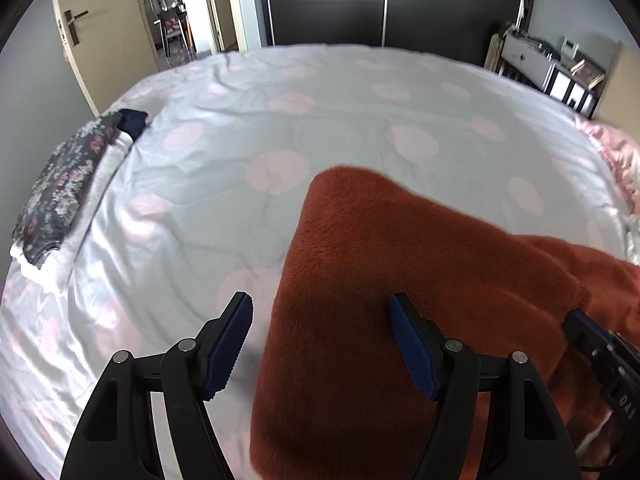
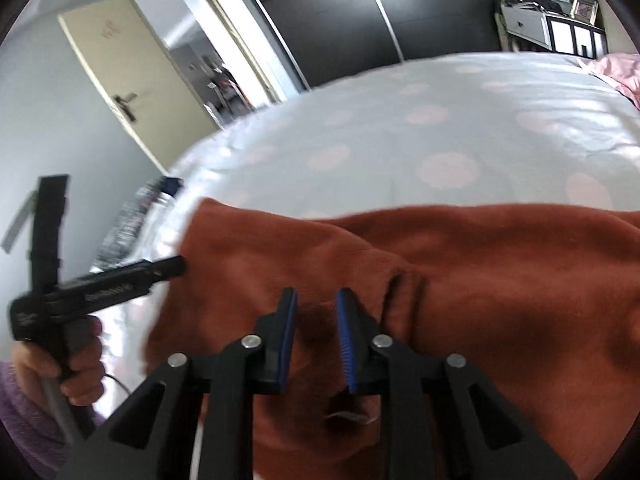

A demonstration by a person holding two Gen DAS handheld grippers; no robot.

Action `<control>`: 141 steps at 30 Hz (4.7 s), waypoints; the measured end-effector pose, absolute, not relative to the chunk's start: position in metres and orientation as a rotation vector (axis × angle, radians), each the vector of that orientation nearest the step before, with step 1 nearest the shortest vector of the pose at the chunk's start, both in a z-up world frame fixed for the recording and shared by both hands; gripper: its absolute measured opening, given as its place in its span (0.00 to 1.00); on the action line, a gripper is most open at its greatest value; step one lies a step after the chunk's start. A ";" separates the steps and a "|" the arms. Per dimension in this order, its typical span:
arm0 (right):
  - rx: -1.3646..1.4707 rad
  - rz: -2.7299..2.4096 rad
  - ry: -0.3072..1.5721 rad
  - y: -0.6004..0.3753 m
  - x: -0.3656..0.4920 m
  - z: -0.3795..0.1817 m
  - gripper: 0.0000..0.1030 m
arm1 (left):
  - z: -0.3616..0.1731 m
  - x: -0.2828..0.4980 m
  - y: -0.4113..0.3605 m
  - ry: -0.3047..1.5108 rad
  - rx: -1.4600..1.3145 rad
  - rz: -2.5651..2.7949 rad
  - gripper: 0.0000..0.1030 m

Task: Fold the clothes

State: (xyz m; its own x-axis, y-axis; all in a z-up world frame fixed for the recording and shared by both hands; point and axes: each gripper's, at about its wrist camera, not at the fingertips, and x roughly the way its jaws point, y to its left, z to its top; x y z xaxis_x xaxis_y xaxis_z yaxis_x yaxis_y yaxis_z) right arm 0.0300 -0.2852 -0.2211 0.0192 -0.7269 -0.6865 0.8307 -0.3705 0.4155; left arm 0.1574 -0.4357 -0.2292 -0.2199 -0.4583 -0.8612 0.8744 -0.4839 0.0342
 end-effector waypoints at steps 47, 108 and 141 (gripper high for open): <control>1.331 -1.841 0.240 -0.047 -0.187 -0.103 0.46 | -0.222 0.201 -0.421 0.797 1.032 -1.678 0.72; 1.447 -1.824 0.372 -0.106 -0.144 -0.014 0.27 | -0.186 0.222 -0.426 0.856 0.901 -1.825 0.72; 1.392 -1.927 0.768 -0.218 -0.009 -0.153 0.29 | -0.182 0.263 -0.439 1.030 0.821 -1.838 0.72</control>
